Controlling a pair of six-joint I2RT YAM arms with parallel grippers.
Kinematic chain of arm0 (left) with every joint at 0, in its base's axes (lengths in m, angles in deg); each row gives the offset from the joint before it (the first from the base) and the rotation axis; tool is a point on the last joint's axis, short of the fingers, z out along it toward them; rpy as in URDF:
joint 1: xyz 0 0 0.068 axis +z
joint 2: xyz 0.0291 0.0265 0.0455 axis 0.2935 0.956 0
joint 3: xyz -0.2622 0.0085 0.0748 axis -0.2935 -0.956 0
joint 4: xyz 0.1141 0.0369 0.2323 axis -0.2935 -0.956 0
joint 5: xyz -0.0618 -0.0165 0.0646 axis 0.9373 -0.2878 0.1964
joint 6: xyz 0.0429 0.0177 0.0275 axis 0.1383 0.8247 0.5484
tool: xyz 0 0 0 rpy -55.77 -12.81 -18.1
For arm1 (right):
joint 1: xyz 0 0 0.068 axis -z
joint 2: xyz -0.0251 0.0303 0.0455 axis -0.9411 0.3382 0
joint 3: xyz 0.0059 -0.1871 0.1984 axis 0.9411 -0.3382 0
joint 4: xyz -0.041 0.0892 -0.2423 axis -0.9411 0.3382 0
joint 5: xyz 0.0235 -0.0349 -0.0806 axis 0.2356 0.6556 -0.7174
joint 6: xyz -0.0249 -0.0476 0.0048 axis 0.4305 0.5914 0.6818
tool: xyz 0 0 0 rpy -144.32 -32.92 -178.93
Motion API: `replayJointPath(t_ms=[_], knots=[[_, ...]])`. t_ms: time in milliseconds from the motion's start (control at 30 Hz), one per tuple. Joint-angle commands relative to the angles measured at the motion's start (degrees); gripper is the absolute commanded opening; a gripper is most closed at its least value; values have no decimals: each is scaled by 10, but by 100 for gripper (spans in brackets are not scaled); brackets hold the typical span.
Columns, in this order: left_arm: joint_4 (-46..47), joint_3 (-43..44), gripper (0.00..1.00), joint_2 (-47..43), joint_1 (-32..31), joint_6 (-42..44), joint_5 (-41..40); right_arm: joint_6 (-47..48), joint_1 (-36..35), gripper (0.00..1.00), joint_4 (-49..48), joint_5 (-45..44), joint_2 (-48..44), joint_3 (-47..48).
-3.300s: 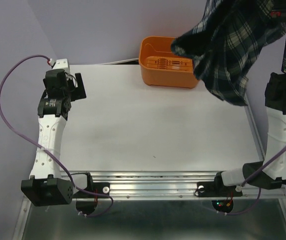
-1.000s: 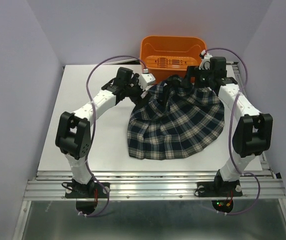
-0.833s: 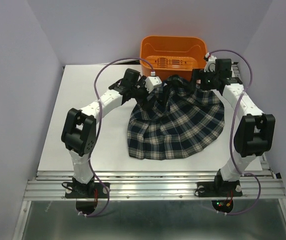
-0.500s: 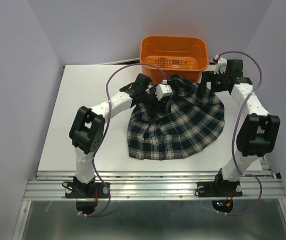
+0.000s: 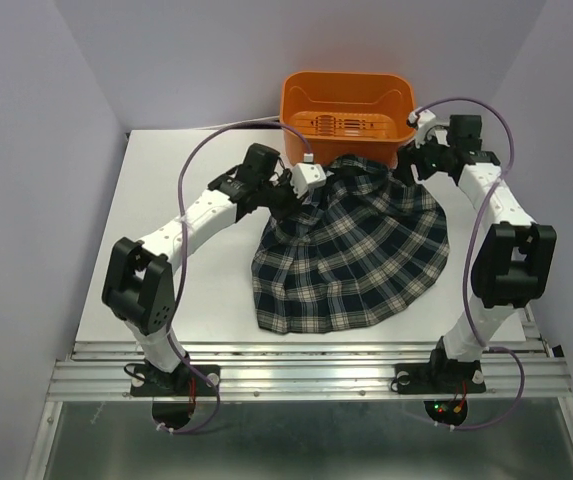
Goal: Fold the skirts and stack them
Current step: Flatten the skirt out
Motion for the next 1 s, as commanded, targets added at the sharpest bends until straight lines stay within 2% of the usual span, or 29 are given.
replayJointPath(t_ms=[0,200,300,367,400,433,500,567,667,833,967], knots=[[5,-13,0,-46,10,-18,-3,126,-31,74,-26,31,34,38],[3,-4,0,-47,17,-34,-8,193,-95,73,-29,9,65,36],[2,-2,0,-47,24,-39,-10,191,-108,73,-53,-5,80,31],[2,-3,0,-49,25,-41,-13,185,-108,65,-64,-13,92,41],[2,-4,0,-51,27,-44,-15,178,-108,59,-66,-18,99,49],[2,-6,0,-52,30,-47,-17,173,-108,45,-67,-23,114,69],[2,-6,0,-59,37,-54,-24,174,-108,28,-63,-43,123,85],[-3,0,0,-66,62,-70,-26,178,-108,1,-51,-65,118,95],[-6,18,0,-82,96,-85,-35,174,-102,1,-41,-71,92,94],[26,30,0,-148,167,-119,-111,122,-83,1,-41,-80,6,108],[46,-8,0,-233,179,-81,-97,124,-83,1,2,-68,-61,115]])
